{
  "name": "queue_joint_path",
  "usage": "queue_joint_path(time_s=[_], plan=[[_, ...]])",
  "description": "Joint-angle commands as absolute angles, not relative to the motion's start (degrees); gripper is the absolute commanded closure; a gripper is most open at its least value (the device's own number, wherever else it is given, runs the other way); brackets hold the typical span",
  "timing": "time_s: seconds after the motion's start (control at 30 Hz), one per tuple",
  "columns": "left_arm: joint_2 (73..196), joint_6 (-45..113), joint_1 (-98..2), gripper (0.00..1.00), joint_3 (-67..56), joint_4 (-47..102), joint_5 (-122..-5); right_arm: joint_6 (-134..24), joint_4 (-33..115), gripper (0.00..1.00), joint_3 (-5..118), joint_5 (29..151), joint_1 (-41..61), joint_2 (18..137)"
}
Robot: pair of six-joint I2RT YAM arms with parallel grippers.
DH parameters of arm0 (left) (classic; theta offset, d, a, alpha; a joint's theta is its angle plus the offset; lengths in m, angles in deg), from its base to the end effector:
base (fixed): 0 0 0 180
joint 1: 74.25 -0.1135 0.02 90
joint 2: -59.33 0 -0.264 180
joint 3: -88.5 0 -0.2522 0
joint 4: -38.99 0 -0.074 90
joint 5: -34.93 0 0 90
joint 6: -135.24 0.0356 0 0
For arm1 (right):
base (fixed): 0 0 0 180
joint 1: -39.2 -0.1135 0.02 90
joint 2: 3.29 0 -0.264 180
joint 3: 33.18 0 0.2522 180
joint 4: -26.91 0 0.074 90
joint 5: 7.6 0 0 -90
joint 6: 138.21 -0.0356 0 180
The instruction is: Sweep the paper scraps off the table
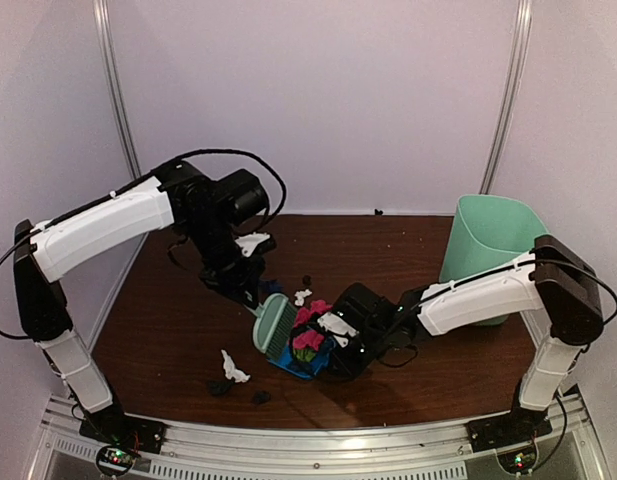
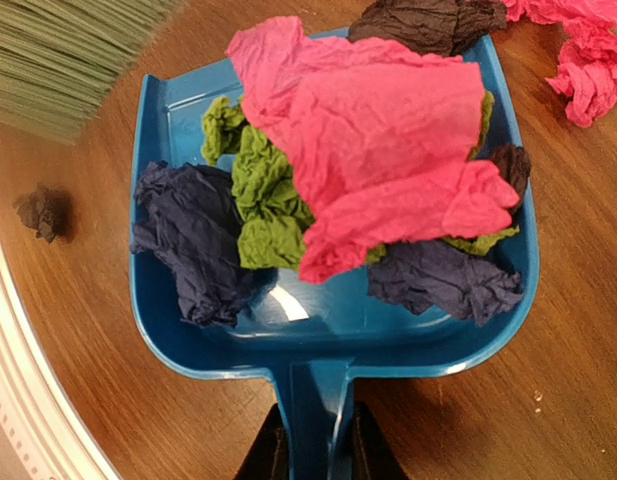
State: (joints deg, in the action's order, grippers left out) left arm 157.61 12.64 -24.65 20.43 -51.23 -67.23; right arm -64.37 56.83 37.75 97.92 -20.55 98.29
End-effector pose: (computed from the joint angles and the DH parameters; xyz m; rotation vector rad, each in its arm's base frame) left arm 0.2071 -0.2549 0.3284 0.4913 3.0272 -0.4835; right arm 0.1647 0.3012 0.1492 -1.1340 2.5658 0.7540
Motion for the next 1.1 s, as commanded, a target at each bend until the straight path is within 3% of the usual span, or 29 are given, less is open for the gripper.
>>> queue_joint_path(time_s=[0.0, 0.6, 1.07], plan=[[153.9, 10.6, -24.4, 1.00, 21.7, -52.5, -64.8, -65.1, 55.9, 1.00, 35.5, 96.7, -20.4, 96.3], [145.7, 6.7, -24.7, 1.00, 21.4, -51.7, -46.5, -68.9, 52.9, 1.00, 32.0, 88.9, -24.1, 91.0], [133.3, 7.8, -28.9, 1.00, 3.5, -41.4, -41.7, -69.6, 54.6, 1.00, 32.4, 83.0, -25.6, 83.6]])
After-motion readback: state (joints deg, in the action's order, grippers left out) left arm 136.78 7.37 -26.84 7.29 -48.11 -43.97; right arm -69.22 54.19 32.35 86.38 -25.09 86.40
